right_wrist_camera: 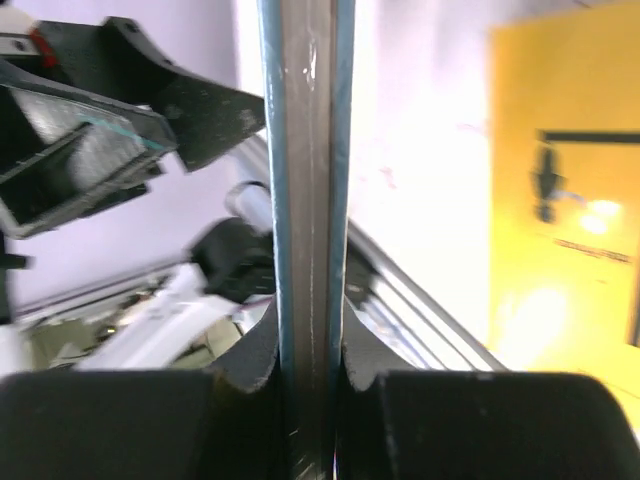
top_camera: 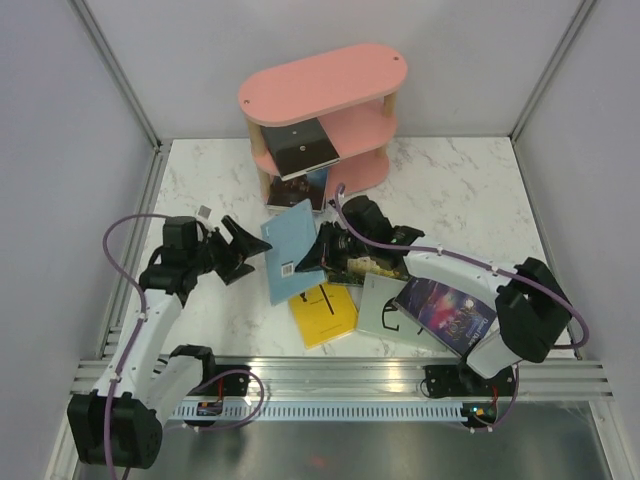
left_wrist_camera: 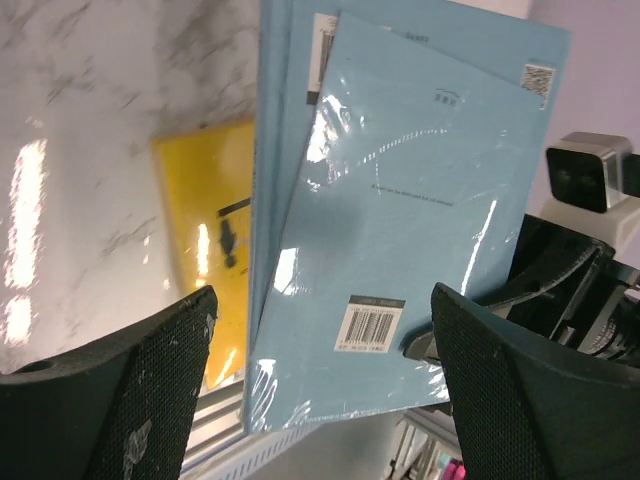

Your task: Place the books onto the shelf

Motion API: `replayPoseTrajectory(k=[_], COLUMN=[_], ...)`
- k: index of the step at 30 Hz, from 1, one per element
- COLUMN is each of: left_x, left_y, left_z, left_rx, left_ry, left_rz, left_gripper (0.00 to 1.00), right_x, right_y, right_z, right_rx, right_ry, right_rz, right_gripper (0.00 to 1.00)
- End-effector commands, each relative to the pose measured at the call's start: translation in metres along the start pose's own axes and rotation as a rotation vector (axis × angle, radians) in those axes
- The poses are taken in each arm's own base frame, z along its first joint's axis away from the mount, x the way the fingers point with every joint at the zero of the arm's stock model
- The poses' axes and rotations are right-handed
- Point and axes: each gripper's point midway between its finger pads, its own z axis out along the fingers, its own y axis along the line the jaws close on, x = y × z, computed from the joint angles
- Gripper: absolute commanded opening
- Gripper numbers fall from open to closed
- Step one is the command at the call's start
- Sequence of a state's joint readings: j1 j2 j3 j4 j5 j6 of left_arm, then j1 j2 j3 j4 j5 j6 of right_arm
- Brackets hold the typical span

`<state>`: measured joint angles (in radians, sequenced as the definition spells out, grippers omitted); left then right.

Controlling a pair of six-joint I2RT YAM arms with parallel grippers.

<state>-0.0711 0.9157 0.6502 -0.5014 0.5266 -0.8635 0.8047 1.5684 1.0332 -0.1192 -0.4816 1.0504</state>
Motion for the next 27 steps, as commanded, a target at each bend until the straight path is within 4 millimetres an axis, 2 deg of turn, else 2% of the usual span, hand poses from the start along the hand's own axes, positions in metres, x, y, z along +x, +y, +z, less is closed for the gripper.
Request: replayPoseTrajectory(k=[1, 3, 6, 10, 12, 13, 14, 15, 16, 17, 18, 20, 21, 23, 24, 25, 26, 27], left_x=[-0.024, -0.031, -0.037, -0.041, -0.04, -0.045, -0.043, -0.043, -0.042, -0.044, -0.041, -0.043, -0.041, -0.042, -0.044, -0.046, -0.048, -0.053], left_y=[-0.045, -0.067, -0.087, -0.099, -0.111, -0.124, -0.127, -0.135, -0.143, -0.154, -0.16, -0.171, -0.174, -0.177, -0.177, -0.177, -0.179, -0.177], left_z=[-0.019, -0.023, -0.026, -0.028, -0.036, -0.042, -0.044, -0.049, -0.054, -0.061, -0.065, -0.072, -0.074, -0.077, -0.078, -0.079, -0.083, -0.081], left_rx=[0.123, 0.206, 0.285, 0.32, 0.374, 0.438, 0.464, 0.502, 0.542, 0.603, 0.634, 0.686, 0.695, 0.7, 0.69, 0.682, 0.679, 0.655], left_ry=[-0.091, -0.113, -0.114, -0.115, -0.115, -0.146, -0.144, -0.143, -0.141, -0.158, -0.135, -0.135, -0.124, -0.131, -0.147, -0.162, -0.182, -0.211], left_rz=[0.071, 0.093, 0.071, 0.081, 0.072, 0.097, 0.091, 0.095, 0.079, 0.107, 0.09, 0.108, 0.106, 0.112, 0.11, 0.109, 0.111, 0.085], left_gripper=[0.9, 0.9, 0.9, 0.88, 0.82, 0.79, 0.77, 0.73, 0.59, 0.5, 0.35, 0.17, 0.02, 0.02, 0.02, 0.02, 0.02, 0.02], right_x=[-0.025, -0.027, -0.027, -0.029, -0.025, -0.022, -0.019, -0.017, -0.014, -0.013, -0.013, -0.011, -0.012, -0.013, -0.015, -0.016, -0.015, -0.016], right_y=[0.096, 0.115, 0.138, 0.176, 0.179, 0.186, 0.181, 0.181, 0.182, 0.176, 0.174, 0.17, 0.168, 0.165, 0.16, 0.158, 0.155, 0.149], right_z=[-0.041, -0.051, -0.068, -0.096, -0.1, -0.105, -0.102, -0.102, -0.103, -0.099, -0.098, -0.097, -0.097, -0.097, -0.095, -0.096, -0.094, -0.092], right_rx=[-0.235, -0.279, -0.348, -0.526, -0.573, -0.631, -0.636, -0.647, -0.666, -0.658, -0.656, -0.654, -0.649, -0.642, -0.618, -0.609, -0.595, -0.566], right_ry=[-0.093, -0.094, -0.109, -0.126, -0.094, -0.08, -0.055, -0.045, -0.032, -0.027, -0.025, -0.023, -0.025, -0.03, -0.033, -0.039, -0.038, -0.043], right_rz=[-0.061, -0.067, -0.055, -0.061, -0.015, -0.03, 0.007, 0.014, 0.004, 0.016, 0.022, 0.024, 0.027, 0.033, 0.046, 0.045, 0.051, 0.068], right_gripper=[0.0, 0.0, 0.0, 0.0, 0.0, 0.0, 0.0, 0.0, 0.0, 0.0, 0.0, 0.0, 0.0, 0.0, 0.04, 0.15, 0.29, 0.55])
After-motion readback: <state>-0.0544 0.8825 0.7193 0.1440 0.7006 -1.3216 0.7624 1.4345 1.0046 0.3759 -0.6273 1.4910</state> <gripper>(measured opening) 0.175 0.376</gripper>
